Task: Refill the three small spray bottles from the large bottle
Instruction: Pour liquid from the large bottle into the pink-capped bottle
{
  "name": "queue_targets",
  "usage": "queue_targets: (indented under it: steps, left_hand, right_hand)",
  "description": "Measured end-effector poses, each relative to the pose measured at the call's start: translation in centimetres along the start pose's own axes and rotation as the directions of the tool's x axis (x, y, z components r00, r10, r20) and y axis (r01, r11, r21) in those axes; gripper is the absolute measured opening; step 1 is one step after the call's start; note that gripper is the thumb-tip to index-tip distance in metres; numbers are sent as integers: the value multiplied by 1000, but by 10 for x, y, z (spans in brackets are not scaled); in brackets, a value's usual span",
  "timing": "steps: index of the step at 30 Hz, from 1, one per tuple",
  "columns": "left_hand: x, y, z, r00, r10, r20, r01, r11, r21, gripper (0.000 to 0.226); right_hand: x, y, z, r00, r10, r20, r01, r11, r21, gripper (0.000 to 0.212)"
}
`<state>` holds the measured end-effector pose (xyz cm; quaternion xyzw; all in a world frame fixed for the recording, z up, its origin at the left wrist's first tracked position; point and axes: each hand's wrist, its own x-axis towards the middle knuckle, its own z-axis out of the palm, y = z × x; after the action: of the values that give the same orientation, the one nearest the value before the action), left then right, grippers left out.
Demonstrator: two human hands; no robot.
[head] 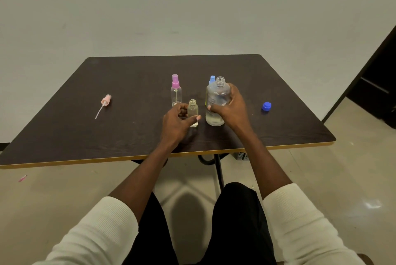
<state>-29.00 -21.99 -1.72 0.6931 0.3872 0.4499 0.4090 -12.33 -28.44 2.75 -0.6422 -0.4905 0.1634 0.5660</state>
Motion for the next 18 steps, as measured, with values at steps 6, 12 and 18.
queue_targets:
  steps: [6, 12, 18]
  left_hand:
    - [-2, 3, -1, 1000, 7, 13, -7, 1000, 6, 32]
    - [-3, 4, -1, 999, 7, -50, -8, 1000, -24, 31]
    - [-2, -6, -18, 984, -4, -181, -7, 998, -58, 38]
  right_hand:
    - [-5, 6, 3, 999, 5, -39, -4, 1000, 31, 72]
    - [-30, -9, 14, 923, -160, -351, 106, 980, -168, 88]
    - [-37, -25, 40, 762, -562, -322, 457, 819, -347, 25]
